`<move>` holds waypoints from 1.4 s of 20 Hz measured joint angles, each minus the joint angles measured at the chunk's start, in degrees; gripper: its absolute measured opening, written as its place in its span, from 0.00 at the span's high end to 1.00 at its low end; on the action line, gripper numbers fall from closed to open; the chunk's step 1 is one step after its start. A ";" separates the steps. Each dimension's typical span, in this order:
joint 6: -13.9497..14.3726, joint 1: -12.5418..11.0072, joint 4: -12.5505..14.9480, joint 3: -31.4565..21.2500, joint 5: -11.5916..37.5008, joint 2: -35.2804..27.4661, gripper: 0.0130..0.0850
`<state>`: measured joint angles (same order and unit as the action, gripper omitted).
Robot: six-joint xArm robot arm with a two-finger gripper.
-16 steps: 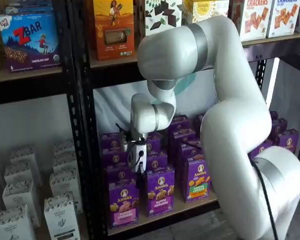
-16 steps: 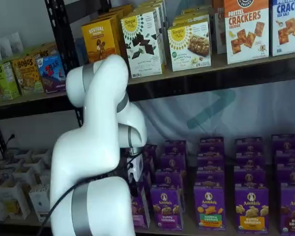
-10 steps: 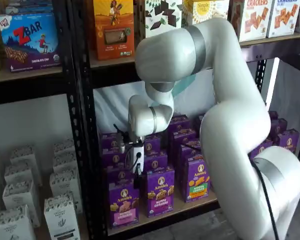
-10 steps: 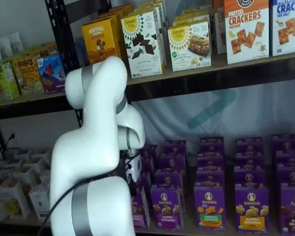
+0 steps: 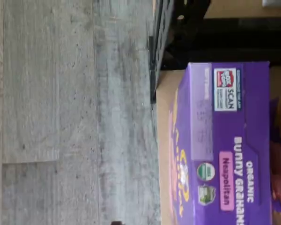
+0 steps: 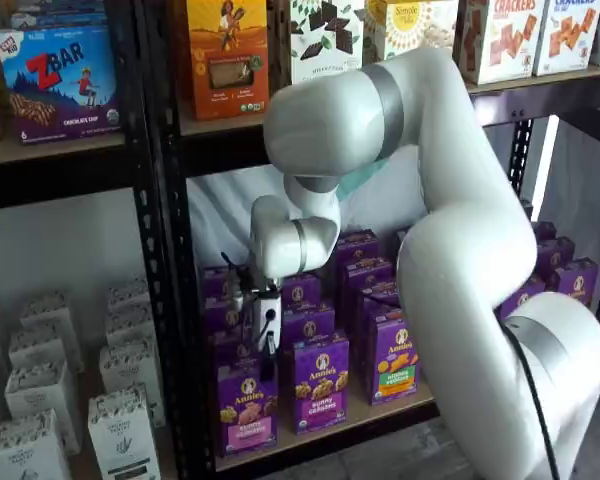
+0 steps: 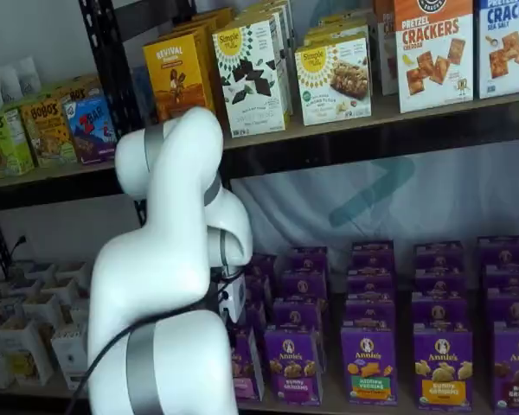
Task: Pick up the purple box with a pink patch in the middle, on the bottom shelf, the first box from the left
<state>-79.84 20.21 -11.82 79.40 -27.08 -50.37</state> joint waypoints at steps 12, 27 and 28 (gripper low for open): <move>2.70 1.14 1.69 7.75 -0.87 -6.93 0.00; 4.16 1.31 3.29 10.42 0.18 -11.35 0.06; 3.93 1.34 3.01 10.40 0.20 -11.38 0.11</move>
<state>-75.91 21.55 -8.81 89.80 -26.88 -61.75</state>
